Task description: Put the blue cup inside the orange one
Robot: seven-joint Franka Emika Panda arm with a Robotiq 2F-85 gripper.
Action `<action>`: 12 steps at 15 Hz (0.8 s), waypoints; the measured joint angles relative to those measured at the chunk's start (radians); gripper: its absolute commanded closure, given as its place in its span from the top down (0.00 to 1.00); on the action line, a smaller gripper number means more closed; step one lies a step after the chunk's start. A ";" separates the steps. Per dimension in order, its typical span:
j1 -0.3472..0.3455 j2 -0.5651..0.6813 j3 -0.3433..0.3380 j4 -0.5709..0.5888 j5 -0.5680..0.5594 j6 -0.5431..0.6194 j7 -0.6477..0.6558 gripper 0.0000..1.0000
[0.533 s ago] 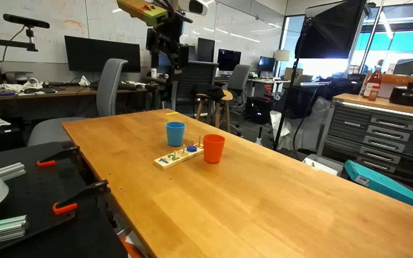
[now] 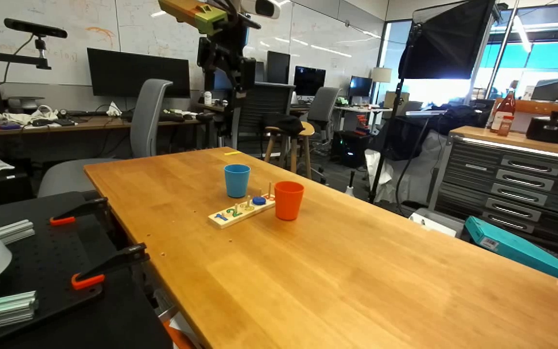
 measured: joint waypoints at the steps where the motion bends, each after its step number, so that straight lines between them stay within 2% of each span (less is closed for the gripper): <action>1: 0.002 0.005 0.018 -0.001 0.000 0.006 -0.003 1.00; 7: 0.070 0.098 0.177 -0.005 0.000 0.140 -0.004 1.00; 12: 0.098 0.260 0.272 -0.002 -0.023 0.327 -0.004 1.00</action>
